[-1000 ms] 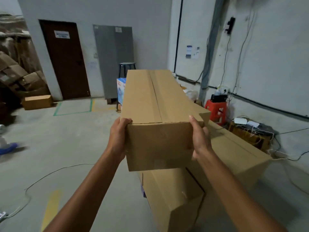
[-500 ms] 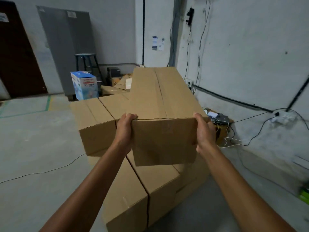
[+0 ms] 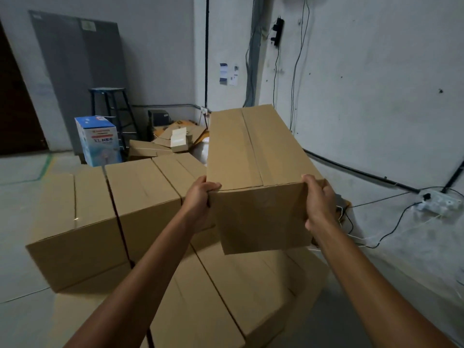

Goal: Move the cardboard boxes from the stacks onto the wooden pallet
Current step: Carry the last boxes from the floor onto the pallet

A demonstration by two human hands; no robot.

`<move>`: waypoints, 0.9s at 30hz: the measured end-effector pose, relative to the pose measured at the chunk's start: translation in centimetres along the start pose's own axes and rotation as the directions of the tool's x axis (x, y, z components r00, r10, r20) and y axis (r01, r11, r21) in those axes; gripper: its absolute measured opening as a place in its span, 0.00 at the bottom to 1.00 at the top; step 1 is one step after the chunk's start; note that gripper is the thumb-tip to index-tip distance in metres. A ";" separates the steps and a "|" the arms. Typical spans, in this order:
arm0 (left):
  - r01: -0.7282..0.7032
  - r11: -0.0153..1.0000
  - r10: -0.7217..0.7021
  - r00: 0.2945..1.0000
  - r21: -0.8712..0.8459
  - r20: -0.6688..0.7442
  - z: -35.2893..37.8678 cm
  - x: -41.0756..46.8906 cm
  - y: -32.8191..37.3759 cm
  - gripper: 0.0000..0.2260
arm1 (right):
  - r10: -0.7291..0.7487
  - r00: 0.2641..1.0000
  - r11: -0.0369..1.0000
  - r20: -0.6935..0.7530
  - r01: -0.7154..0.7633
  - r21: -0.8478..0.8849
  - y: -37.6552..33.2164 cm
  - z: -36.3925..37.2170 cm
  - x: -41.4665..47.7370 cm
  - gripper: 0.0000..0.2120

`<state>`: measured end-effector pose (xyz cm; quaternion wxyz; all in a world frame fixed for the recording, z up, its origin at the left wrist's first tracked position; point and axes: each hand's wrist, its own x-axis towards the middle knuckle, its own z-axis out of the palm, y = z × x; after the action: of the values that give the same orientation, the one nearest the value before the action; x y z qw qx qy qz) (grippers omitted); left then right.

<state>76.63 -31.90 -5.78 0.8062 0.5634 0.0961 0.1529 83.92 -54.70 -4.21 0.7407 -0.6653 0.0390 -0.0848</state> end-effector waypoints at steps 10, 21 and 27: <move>-0.071 0.939 0.085 0.996 0.338 -0.029 6.8 18.5 -4.5 0.07 | 0.051 0.998 0.998 0.035 -0.049 -0.033 2.2 3.2 21.5 0.09; 0.092 0.817 0.039 0.976 0.569 -0.213 12.2 35.5 -13.0 0.44 | 0.189 0.957 0.977 0.221 -0.162 -0.136 11.6 9.0 44.9 0.13; 0.201 0.658 -0.011 0.966 0.725 -0.258 11.5 42.8 -16.4 0.54 | 0.251 0.922 0.965 0.295 -0.214 -0.154 17.1 12.4 53.1 0.07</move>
<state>122.65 -32.09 -16.45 0.4954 0.8153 0.2762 0.1169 139.51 -50.23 -16.86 0.7014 -0.7038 0.0053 0.1124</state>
